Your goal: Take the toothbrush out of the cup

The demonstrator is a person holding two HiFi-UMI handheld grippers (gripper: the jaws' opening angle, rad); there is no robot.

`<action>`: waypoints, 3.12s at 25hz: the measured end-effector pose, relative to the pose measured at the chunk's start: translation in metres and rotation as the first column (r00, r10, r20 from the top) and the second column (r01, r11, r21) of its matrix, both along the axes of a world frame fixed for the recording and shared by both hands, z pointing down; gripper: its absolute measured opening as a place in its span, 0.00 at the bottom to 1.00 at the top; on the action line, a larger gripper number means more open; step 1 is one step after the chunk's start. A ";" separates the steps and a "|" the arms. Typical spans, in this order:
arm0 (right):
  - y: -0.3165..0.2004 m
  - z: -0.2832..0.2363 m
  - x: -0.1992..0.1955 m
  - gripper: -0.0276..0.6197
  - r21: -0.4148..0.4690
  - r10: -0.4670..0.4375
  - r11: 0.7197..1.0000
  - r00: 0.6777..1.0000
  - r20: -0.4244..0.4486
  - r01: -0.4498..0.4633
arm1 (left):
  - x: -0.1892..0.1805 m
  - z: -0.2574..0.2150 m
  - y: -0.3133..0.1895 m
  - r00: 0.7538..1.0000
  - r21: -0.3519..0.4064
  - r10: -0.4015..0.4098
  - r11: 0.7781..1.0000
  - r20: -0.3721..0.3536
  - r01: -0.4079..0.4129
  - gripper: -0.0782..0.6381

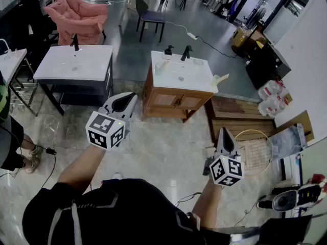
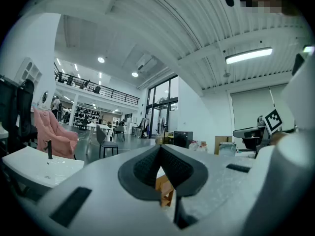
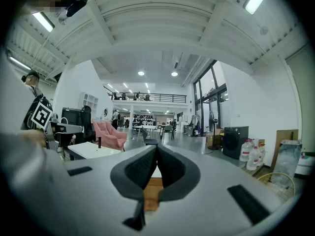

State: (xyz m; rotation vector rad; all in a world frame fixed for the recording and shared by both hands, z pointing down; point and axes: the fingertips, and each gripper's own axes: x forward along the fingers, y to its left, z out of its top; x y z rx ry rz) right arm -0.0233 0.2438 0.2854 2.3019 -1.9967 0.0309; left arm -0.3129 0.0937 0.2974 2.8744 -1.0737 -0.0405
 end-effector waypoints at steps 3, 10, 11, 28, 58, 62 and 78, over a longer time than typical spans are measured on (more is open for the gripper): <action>0.002 0.002 0.001 0.05 -0.012 0.007 1.000 1.000 -0.003 -0.007 | 0.002 0.005 0.002 1.000 -0.012 0.004 1.000 -0.007 -0.004 0.12; 0.000 0.002 0.003 0.05 -0.014 0.015 1.000 1.000 -0.003 -0.015 | 0.005 0.006 0.002 1.000 -0.010 0.010 1.000 0.002 -0.010 0.12; 0.000 0.001 0.003 0.05 -0.012 0.018 1.000 1.000 -0.004 -0.018 | 0.005 0.006 0.002 1.000 -0.010 0.010 1.000 0.002 -0.010 0.12; -0.009 -0.004 -0.004 0.05 0.026 0.070 0.997 0.997 0.029 -0.071 | 0.000 0.007 -0.011 0.999 -0.005 0.046 0.999 -0.003 -0.046 0.12; -0.138 0.023 0.055 0.05 0.016 -0.003 1.000 1.000 0.030 0.003 | 0.042 0.033 -0.107 1.000 -0.012 -0.012 1.000 0.016 0.012 0.12; -0.171 0.022 0.097 0.05 0.026 -0.049 0.999 0.999 0.022 0.048 | 0.078 0.029 -0.127 0.998 -0.003 -0.059 0.998 0.012 0.059 0.12; -0.220 0.031 0.234 0.05 0.024 -0.147 0.989 0.987 0.065 0.146 | 0.211 0.026 -0.159 0.986 0.021 -0.144 0.990 0.088 0.143 0.12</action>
